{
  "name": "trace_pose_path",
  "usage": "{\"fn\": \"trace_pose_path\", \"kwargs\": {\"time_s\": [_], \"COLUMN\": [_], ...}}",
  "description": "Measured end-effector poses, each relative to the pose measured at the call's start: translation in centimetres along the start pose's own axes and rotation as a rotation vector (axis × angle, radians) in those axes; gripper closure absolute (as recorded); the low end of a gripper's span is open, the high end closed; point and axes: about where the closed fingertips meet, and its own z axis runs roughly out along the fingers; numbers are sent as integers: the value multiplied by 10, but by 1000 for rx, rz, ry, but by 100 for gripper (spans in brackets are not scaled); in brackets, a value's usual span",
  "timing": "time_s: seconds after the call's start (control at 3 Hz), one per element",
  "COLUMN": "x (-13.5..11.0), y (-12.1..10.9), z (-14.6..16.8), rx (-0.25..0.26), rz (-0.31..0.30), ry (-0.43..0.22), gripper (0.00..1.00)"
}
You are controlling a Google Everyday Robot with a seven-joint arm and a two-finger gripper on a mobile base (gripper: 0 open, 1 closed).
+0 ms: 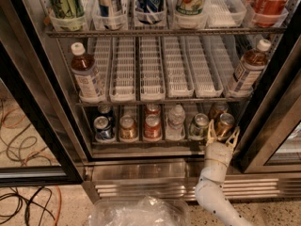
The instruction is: Pick orange can from bottom shelf of fridge
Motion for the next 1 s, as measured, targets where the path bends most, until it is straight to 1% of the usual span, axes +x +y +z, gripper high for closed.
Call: {"fn": "trace_pose_path", "kwargs": {"time_s": [0.33, 0.67, 1.0], "x": [0, 6, 10], "y": [0, 3, 20], "z": [0, 2, 5], "rx": [0, -10, -80], "rz": [0, -5, -49], "ry": [0, 12, 9], "gripper": [34, 34, 33]}}
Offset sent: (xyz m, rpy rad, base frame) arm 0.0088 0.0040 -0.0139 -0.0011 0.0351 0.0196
